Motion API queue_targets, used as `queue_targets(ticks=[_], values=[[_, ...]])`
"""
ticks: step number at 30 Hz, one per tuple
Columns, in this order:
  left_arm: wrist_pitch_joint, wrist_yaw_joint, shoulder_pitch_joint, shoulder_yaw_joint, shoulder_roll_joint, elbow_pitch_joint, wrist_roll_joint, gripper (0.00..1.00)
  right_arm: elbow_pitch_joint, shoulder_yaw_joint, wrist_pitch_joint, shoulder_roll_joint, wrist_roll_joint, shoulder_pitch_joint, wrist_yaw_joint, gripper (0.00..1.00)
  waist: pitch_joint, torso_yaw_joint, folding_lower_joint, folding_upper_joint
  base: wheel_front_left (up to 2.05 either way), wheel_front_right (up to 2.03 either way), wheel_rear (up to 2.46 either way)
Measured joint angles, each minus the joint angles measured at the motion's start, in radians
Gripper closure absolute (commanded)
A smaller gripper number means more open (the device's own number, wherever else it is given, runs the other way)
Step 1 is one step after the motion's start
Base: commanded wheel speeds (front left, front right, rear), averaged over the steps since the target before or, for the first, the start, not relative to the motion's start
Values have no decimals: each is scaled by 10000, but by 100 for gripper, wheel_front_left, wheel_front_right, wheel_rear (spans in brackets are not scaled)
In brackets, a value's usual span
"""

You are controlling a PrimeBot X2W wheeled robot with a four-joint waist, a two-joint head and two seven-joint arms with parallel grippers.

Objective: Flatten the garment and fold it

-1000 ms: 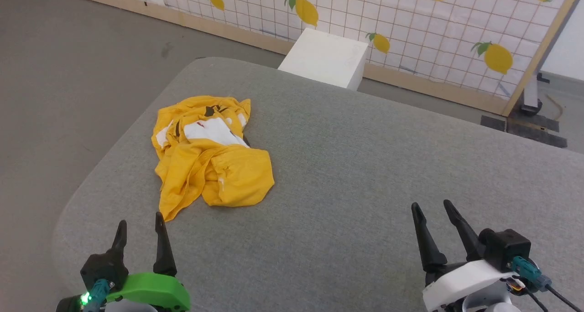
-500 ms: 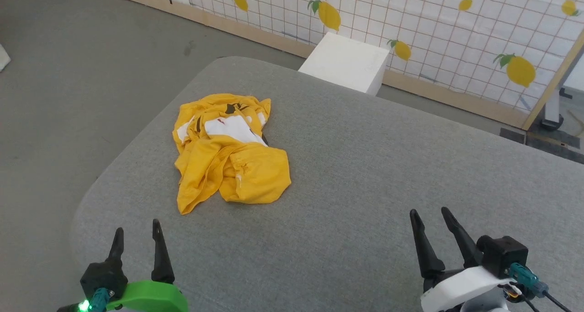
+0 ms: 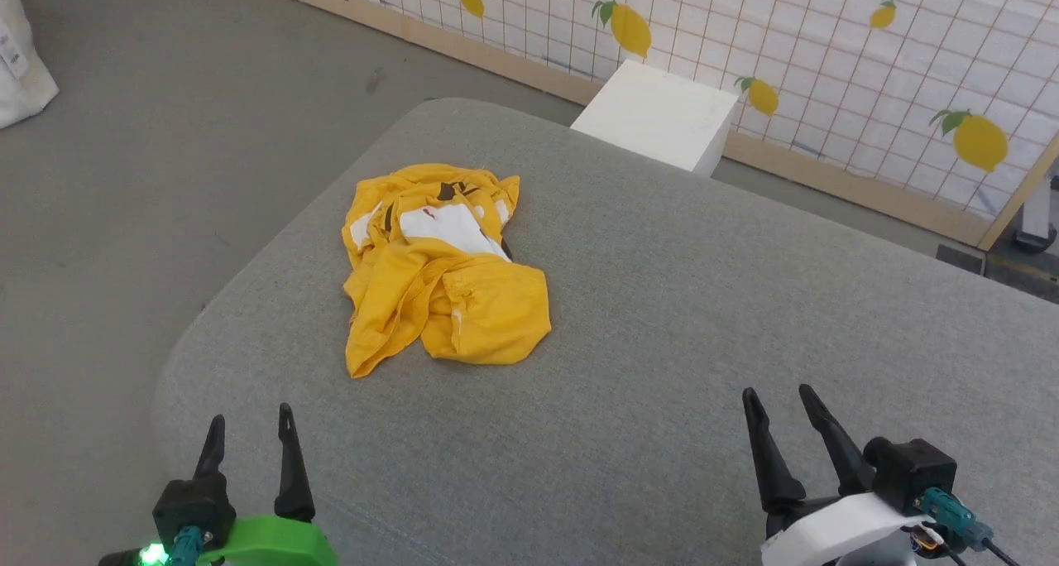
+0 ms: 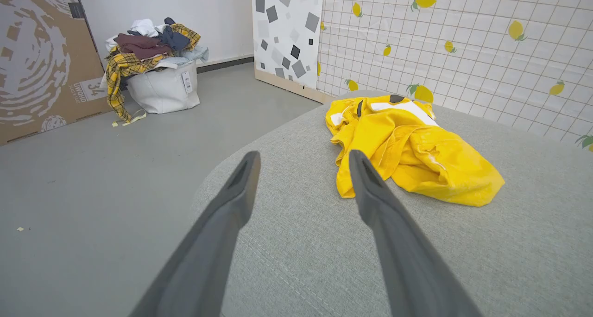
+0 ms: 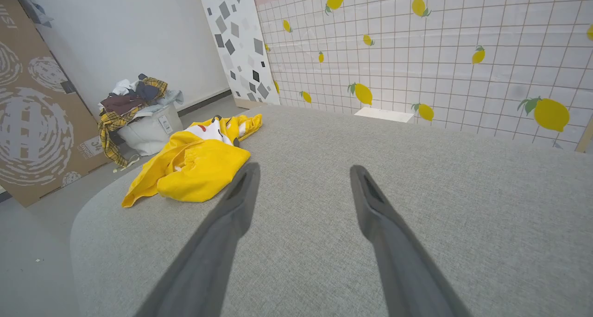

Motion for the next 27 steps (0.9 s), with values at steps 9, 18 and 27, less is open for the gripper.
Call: queue_targets(ticks=[9, 18, 27], values=[[882, -756, -1755, -136, 422, 462, -458, 0, -38, -272, -46, 2, -176, -30, -2, 0, 559, -22, 0, 0, 0, 0, 0], [3373, -1716, -6138, 77, 817, 3003, -2238, 0, -1116, -765, 782, 6, -1058, -344, -2, 0, 1618, -345, 1, 0, 0, 0, 0], [6608, -1396, -8861, 646, 1062, 6236, -3595, 0, -2692, -1298, 1707, 8, -1812, -344, -2, 0, 2983, -1108, 1, 1, 0, 0, 0]])
